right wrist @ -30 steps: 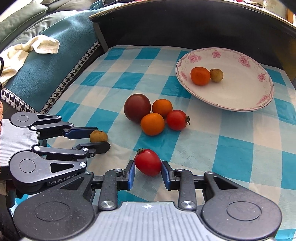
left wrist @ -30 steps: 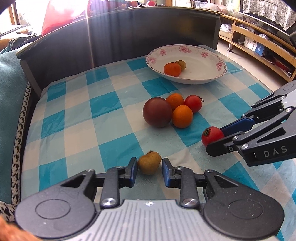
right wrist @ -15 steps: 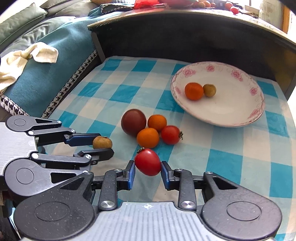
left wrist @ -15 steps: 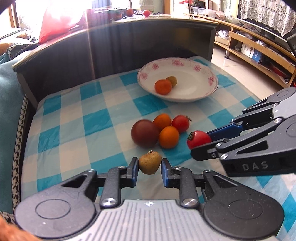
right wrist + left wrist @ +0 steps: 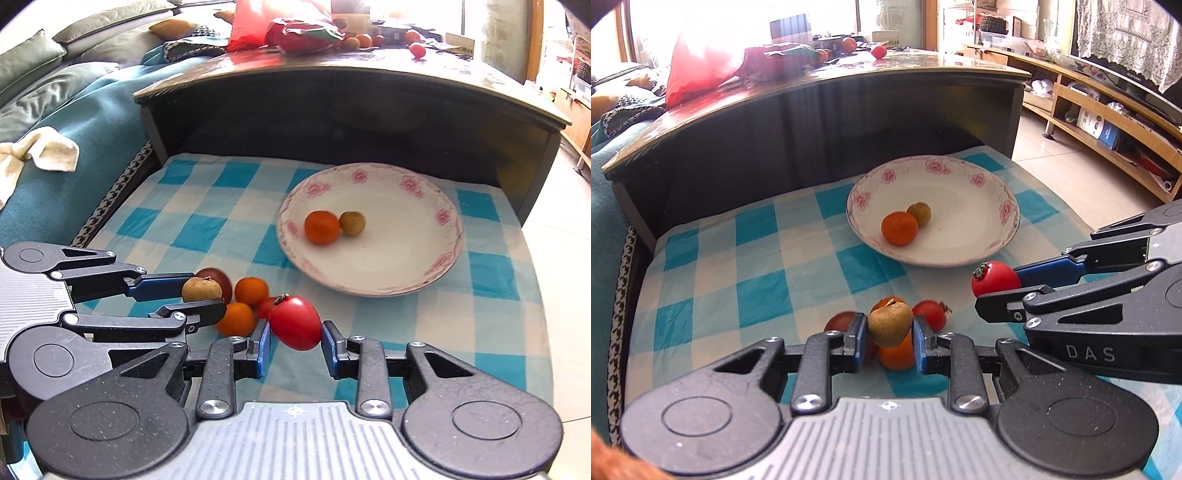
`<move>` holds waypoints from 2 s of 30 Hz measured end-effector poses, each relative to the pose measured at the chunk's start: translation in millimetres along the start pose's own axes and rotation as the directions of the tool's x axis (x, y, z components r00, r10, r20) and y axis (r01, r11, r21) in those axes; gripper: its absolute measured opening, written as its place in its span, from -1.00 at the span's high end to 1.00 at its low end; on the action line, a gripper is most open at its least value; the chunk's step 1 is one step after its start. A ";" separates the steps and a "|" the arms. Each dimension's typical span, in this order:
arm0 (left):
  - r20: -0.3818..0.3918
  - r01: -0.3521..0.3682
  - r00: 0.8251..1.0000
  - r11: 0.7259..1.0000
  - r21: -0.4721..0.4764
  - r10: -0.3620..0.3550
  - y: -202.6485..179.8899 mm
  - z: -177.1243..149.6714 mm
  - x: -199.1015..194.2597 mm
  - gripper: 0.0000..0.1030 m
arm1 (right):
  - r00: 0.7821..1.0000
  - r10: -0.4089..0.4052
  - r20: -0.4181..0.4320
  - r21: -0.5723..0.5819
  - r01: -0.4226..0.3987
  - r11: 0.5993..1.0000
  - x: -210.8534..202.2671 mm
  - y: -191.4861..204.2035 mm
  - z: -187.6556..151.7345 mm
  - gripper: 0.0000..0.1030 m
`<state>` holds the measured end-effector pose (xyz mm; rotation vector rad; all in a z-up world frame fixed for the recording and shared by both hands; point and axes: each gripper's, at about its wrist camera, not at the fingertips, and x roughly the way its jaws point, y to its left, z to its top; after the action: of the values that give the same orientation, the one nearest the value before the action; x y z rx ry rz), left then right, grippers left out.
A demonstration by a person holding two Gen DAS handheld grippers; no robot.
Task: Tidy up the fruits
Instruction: 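Carry both fruits over the white bowl and open both tools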
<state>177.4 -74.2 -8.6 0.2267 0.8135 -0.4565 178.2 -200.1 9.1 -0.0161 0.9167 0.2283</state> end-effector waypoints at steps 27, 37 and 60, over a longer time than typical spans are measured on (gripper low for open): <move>0.034 -0.018 0.999 0.997 -0.078 0.020 -2.5 53.3 43.6 0.32 | 0.994 -0.087 0.073 0.104 0.079 0.991 20.5 -47.2 40.4 0.50; 0.008 -0.005 1.000 0.998 -0.063 0.006 -7.7 50.9 62.7 0.32 | 0.995 -0.089 0.048 0.112 0.083 0.990 38.2 -57.4 37.3 0.48; 0.047 0.007 0.999 0.997 -0.081 -0.003 -5.6 56.7 54.1 0.19 | 0.991 -0.093 0.092 0.153 0.078 0.985 31.5 -69.8 38.0 0.30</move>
<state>243.6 -116.2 -10.9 0.1380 0.7855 -0.4309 240.6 -258.0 1.6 0.0932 0.8301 0.0790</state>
